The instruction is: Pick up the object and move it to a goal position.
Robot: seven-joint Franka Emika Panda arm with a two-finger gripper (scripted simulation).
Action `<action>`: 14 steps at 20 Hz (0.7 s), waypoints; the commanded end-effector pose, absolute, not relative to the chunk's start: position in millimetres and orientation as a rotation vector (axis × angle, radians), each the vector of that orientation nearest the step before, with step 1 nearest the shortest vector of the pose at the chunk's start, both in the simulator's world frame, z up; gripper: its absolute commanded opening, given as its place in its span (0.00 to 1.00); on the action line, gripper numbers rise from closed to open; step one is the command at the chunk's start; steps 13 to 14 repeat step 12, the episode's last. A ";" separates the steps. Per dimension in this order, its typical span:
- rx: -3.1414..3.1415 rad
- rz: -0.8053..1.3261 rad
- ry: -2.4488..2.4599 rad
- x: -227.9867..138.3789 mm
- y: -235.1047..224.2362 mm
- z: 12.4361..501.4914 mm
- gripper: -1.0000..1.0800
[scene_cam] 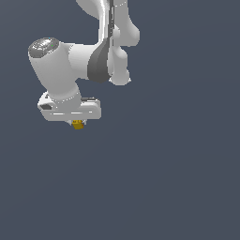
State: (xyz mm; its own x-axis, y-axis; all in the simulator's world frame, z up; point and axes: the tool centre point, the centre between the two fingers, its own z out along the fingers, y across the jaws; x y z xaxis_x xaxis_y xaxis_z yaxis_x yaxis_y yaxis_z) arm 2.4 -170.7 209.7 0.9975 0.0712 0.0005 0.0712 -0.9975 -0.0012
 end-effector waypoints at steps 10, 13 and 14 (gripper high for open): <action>-3.139 0.000 -0.114 -17.1 -233.2 259.5 0.00; -3.139 0.000 -0.114 -17.2 -234.5 260.4 0.00; -3.139 0.000 -0.114 -17.2 -234.5 260.4 0.00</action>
